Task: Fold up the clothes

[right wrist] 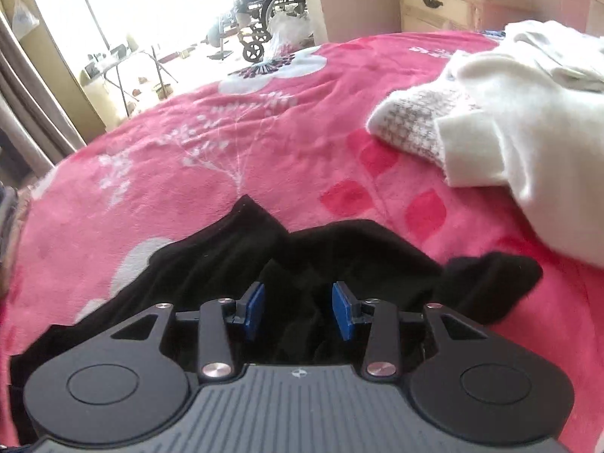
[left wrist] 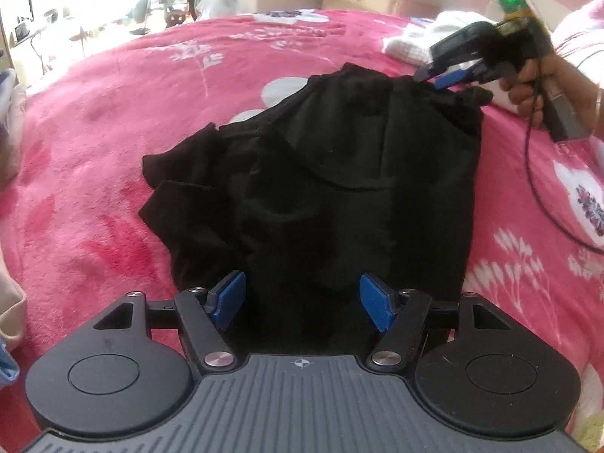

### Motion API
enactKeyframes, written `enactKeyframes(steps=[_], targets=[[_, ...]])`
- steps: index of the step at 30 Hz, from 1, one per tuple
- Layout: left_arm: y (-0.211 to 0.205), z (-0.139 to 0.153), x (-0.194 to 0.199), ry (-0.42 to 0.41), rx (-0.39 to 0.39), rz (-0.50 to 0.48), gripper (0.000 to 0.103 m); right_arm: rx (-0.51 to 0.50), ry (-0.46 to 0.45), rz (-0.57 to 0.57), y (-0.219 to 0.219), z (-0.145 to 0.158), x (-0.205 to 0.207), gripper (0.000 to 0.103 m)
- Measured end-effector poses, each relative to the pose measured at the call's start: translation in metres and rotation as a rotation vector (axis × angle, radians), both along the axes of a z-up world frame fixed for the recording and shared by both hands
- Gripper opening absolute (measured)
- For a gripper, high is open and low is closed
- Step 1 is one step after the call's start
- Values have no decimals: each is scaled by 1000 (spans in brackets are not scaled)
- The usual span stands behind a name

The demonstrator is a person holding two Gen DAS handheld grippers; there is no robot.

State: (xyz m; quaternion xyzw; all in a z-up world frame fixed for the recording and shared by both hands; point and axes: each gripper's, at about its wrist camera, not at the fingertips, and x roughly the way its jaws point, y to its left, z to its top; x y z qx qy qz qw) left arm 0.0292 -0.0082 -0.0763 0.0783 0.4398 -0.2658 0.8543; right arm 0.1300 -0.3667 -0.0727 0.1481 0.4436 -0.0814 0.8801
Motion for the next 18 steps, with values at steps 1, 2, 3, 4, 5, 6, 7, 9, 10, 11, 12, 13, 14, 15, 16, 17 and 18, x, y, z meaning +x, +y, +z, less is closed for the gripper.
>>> enactKeyframes(steps=[1, 2, 3, 4, 5, 6, 7, 9, 10, 11, 12, 13, 14, 15, 16, 17, 18], targets=[[-3, 1, -4, -17, 9, -21, 67, -3, 0, 5, -1, -2, 0, 42], [-6, 2, -8, -34, 18, -42, 67, 6, -8, 5, -5, 0, -1, 42], [-10, 3, -13, -51, 27, -63, 68, 16, -16, 5, -9, 2, -2, 43], [-13, 3, -18, -68, 38, -84, 68, 16, -16, 9, -10, 1, 1, 43], [-16, 4, -23, -85, 48, -106, 69, 14, -15, 15, -12, -1, 4, 43], [-17, 4, -26, -91, 55, -110, 70, 12, -14, 20, -13, -3, 7, 43], [-17, 3, -28, -95, 62, -111, 70, 10, -13, 26, -14, -4, 10, 43], [-18, 1, -32, -102, 74, -112, 71, 6, -11, 36, -17, -8, 16, 42], [-19, 1, -34, -105, 81, -113, 71, 4, -10, 42, -18, -10, 19, 42], [-19, 0, -36, -109, 87, -114, 71, 2, -15, 51, -17, -10, 20, 41], [-20, -1, -38, -113, 94, -115, 71, 5, -20, 55, -17, -10, 21, 39], [-20, -2, -41, -116, 100, -116, 71, 9, -26, 59, -16, -9, 21, 39], [-18, 1, -42, -119, 94, -110, 71, 12, -31, 62, -16, -9, 22, 39], [-15, 4, -44, -121, 86, -103, 71, 12, -25, 61, -15, -11, 24, 39], [-12, 6, -45, -118, 78, -95, 71, 11, -18, 61, -14, -13, 25, 39], [-11, 5, -46, -110, 79, -91, 71, 11, -11, 60, -13, -15, 27, 39], [-9, 4, -46, -102, 82, -87, 71, 10, -4, 59, -12, -17, 29, 39]])
